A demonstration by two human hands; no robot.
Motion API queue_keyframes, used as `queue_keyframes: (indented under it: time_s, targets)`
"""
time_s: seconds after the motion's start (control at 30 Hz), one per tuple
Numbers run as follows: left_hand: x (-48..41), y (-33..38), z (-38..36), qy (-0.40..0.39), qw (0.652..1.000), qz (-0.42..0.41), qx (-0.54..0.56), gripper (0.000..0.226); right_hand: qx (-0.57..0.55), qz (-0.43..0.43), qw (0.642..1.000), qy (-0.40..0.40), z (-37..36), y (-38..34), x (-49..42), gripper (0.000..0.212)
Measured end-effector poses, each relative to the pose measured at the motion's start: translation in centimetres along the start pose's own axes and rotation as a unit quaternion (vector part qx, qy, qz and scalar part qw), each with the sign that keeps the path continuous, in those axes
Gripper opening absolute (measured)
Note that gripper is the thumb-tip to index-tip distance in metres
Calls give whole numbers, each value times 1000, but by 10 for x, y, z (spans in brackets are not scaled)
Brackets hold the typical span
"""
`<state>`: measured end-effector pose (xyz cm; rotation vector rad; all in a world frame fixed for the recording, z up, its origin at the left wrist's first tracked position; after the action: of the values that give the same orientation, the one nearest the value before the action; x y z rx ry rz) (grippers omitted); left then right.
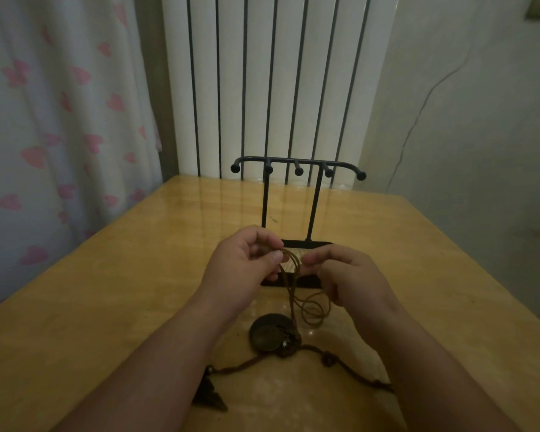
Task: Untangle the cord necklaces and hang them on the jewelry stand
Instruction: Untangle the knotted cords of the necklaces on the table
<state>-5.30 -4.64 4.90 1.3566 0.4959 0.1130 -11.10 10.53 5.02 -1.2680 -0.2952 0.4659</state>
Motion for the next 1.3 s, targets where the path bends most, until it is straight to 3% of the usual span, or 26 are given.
queue_keyframes:
  time_s: [0.23, 0.5, 0.83, 1.0, 1.2, 1.3]
  targets:
    - [-1, -2, 1, 7, 1000, 0, 2, 22, 37, -6, 998, -55, -13, 2, 1, 12]
    - [-1, -2, 6, 48, 999, -18, -7, 28, 69, -6, 995, -73, -7, 1, 3, 16]
    - [-1, 1, 7, 45, 999, -11, -9, 30, 41, 7, 999, -26, -2, -3, 2, 21]
    - [-1, 0, 5, 44, 999, -6, 7, 45, 31, 11, 999, -13, 0, -3, 1, 24]
    - [6, 17, 6, 59, 980, -103, -162, 25, 19, 9, 1000, -14, -1, -2, 1, 23]
    - [9, 20, -1, 31, 971, -133, -195, 16, 18, 13, 1000, -18, -2, -3, 1, 24]
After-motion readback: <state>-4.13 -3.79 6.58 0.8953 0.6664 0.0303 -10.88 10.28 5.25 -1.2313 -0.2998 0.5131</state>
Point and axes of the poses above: each hand's wrist, its own x-axis away from the middle knuckle, its own z-axis out of the back of the hand, y = z × x, the point moved 7 cm from there along -x, towards the middle knuckle, and after that the axes turned 4 degrees about -y, right-handed, at the moved point
